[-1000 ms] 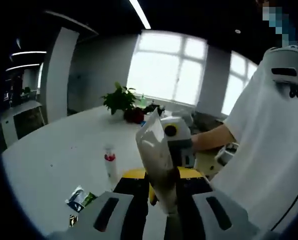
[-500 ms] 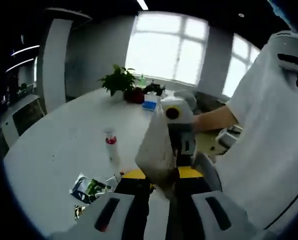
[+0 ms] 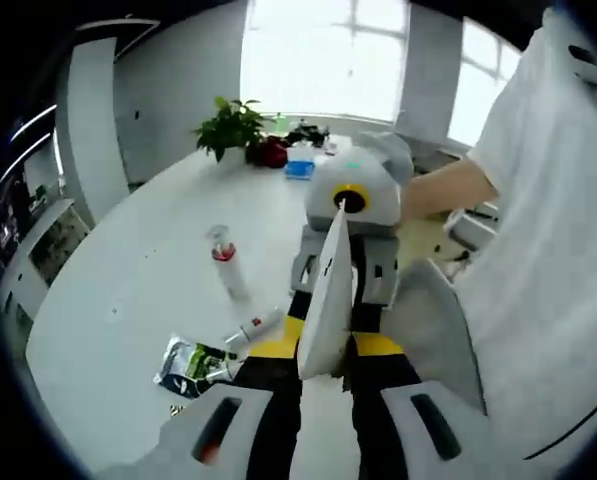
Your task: Arrange the skincare products in the storage area until every visible bottle or jar stands upright without overlapping.
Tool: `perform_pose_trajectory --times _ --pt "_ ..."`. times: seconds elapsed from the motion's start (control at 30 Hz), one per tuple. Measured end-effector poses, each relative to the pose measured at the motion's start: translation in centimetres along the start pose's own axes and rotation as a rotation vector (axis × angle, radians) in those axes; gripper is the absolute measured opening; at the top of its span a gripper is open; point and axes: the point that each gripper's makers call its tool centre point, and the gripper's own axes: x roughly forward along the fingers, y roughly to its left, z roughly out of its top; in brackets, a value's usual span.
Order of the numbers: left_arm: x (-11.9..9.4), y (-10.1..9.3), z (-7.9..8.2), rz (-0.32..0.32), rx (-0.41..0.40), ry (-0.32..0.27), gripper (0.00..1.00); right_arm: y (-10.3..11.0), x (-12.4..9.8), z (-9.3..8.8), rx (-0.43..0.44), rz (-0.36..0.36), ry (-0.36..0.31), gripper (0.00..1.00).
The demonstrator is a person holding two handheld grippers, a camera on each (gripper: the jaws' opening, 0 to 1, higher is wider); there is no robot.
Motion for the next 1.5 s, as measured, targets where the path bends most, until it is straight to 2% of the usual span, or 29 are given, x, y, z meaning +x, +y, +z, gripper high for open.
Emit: perform_pose_trajectory --times 0.13,0.43,0.57,0.77,1.0,1.2,1.5 --pt "0.3 0.4 -0.3 0.005 0.002 0.008 0.13 -0.4 0.1 -0.4 0.014 -0.023 0.008 0.22" --pt "1.6 0.8 -1.2 0.001 0.057 0.044 0.12 -1.8 0.5 -1.7 0.039 -0.133 0.021 0.24" --pt "2.5 1.0 -1.2 -0.014 0.041 0.036 0.12 -2.4 0.3 -1.6 0.062 -0.17 -0.002 0.34" --pt "3.6 1.7 -0.9 -0.017 0.034 0.028 0.12 -3.2 -0.3 -3.2 0.082 -0.242 0.023 0.41" --pt "4.7 3.7 -0.5 0.004 0.034 0.022 0.12 -4.1 -1.5 -4.9 0.13 -0.33 0.028 0.57" --pt "6.0 5.6 0.0 0.029 0.032 0.016 0.12 -5.1 -2.7 -5.3 0.179 -0.404 -0.014 0.77" --pt "8.5 8.6 0.8 0.054 0.055 0.03 0.12 -6.0 -3.9 -7.2 0.231 -0.482 0.0 0.87"
